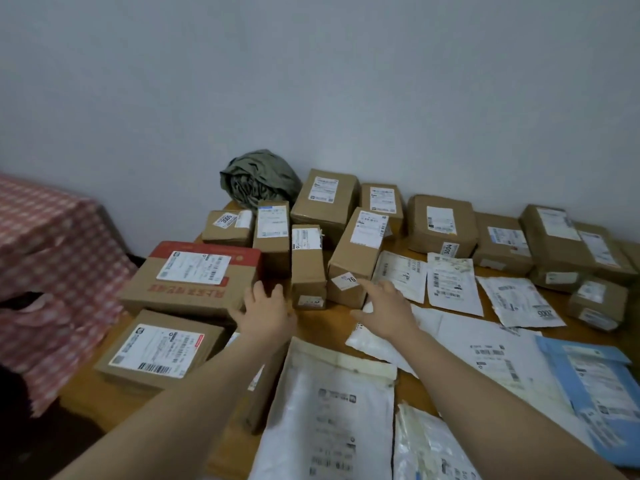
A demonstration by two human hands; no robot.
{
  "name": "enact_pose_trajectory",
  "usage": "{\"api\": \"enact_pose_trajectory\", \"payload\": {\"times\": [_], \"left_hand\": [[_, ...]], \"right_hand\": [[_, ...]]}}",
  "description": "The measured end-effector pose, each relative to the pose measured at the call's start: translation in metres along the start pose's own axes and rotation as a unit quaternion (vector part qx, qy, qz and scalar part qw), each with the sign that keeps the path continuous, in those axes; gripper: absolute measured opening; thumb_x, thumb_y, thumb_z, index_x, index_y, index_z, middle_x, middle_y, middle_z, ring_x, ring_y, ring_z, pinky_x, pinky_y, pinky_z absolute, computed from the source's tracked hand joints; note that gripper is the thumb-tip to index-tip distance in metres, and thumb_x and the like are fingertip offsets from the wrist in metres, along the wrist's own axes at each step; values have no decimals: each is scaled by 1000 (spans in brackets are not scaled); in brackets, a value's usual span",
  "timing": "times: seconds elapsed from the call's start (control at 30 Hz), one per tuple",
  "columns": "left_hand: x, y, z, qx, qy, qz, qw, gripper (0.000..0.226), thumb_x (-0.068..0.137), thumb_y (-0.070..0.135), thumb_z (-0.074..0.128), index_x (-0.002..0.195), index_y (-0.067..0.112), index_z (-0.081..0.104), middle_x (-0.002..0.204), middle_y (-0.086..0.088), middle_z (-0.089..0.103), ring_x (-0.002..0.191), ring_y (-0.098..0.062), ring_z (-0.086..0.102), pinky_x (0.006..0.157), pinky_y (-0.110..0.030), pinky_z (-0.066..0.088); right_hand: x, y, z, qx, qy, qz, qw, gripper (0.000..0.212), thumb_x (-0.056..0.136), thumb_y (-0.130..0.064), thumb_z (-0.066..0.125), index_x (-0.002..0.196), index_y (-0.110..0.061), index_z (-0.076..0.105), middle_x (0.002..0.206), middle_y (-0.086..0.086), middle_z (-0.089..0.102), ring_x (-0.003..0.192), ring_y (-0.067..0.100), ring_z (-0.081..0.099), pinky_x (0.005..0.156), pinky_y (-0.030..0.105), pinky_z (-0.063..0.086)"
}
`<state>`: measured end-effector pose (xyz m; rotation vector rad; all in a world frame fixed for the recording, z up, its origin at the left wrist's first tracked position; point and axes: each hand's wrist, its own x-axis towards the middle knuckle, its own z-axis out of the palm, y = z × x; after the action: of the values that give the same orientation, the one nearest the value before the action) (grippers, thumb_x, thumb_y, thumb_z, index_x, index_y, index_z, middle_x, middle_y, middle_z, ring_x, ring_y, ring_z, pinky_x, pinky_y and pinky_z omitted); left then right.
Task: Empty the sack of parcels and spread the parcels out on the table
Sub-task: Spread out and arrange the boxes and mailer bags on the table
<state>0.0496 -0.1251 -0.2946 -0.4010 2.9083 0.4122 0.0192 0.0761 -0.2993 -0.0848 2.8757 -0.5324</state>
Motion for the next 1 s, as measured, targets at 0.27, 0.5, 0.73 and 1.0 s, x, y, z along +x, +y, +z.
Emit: {"api": "enact_pose_trajectory", "payload": {"times": [0.27, 0.5, 0.73, 1.0], "left_hand": [[83, -47, -26, 36, -24, -38, 998, 101, 78, 76, 46, 151, 28, -5, 159, -10, -17, 145, -35, -18, 106, -71, -3], [125, -78, -21, 65, -79, 18, 995, 105, 79, 71, 49, 148, 32, -20, 156, -8, -27, 142, -37, -26, 105, -74, -4], [119, -84, -24, 71, -99, 50, 991, 100, 81, 71, 45, 149, 32, -16, 158, -8, -22, 143, -35, -23, 105, -72, -4], [118, -87, -46, 42, -78, 70, 994, 89, 86, 67, 40, 152, 26, -4, 160, -10, -10, 147, -31, -12, 110, -67, -1]], "right_hand": [[80, -52, -7, 68, 101, 203, 972, 103, 67, -73, 62, 146, -32, 10, 154, 14, 9, 142, 37, 14, 107, 58, 27], [122, -67, 0, 88, 62, 301, 948, 103, 73, -55, 68, 148, -27, 3, 150, 19, 15, 136, 39, 23, 104, 53, 33], [98, -92, 3, -114, 61, 205, 970, 92, 80, -62, 54, 150, -29, 5, 157, 16, 1, 144, 37, 2, 115, 52, 10], [61, -127, 15, -116, -2, 40, 992, 71, 89, -38, 53, 149, -33, 16, 158, -1, 15, 146, 26, 7, 116, 51, 5]]}}
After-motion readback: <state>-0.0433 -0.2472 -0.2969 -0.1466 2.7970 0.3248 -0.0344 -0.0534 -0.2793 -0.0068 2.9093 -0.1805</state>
